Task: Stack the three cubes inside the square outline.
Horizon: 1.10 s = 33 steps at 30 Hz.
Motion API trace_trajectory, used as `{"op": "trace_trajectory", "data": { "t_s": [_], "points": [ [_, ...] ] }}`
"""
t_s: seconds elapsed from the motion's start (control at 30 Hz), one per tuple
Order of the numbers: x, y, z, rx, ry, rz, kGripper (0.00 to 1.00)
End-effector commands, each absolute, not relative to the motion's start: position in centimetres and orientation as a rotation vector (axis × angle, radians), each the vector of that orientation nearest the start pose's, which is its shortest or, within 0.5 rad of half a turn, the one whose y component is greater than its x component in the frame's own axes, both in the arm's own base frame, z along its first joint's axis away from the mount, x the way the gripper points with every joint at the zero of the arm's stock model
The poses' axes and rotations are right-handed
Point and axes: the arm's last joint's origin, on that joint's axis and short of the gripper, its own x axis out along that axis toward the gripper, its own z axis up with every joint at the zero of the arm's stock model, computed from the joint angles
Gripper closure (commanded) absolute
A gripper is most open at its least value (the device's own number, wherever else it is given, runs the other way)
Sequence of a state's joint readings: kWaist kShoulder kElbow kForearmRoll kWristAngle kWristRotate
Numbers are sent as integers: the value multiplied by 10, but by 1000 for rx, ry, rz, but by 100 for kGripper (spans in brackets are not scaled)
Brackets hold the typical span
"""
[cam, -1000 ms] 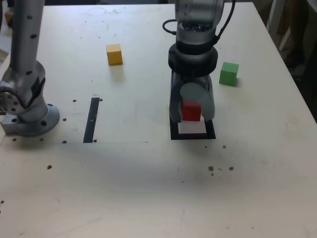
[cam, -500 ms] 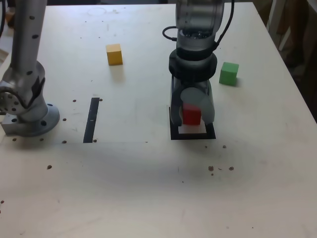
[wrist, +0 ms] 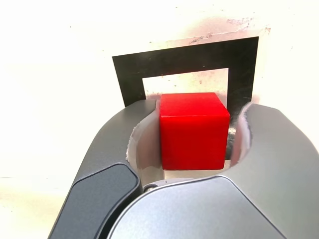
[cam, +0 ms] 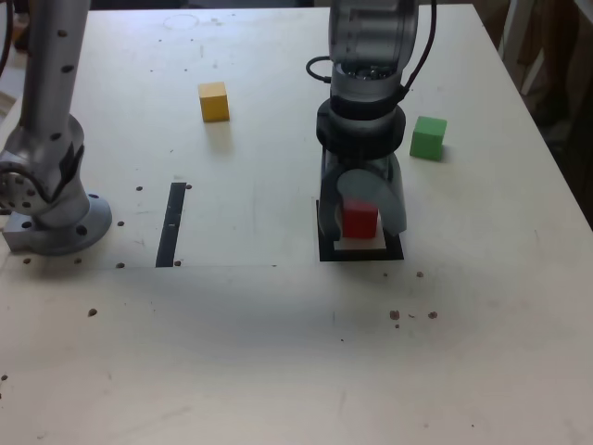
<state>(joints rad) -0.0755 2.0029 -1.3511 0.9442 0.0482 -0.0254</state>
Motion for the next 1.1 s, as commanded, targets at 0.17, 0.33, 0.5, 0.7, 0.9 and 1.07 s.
{"op": "trace_trajectory", "data": {
  "t_s": [0.17,0.33,0.5,0.7,0.9,1.07],
  "points": [
    [347,-23,220,77,1588,1,0],
    [339,-19,227,77,1584,17,0],
    [328,-10,237,87,1578,56,0],
    [303,9,254,104,1585,102,0],
    [268,28,271,137,1622,106,0],
    [243,45,279,137,1648,104,0]
  ]
}}
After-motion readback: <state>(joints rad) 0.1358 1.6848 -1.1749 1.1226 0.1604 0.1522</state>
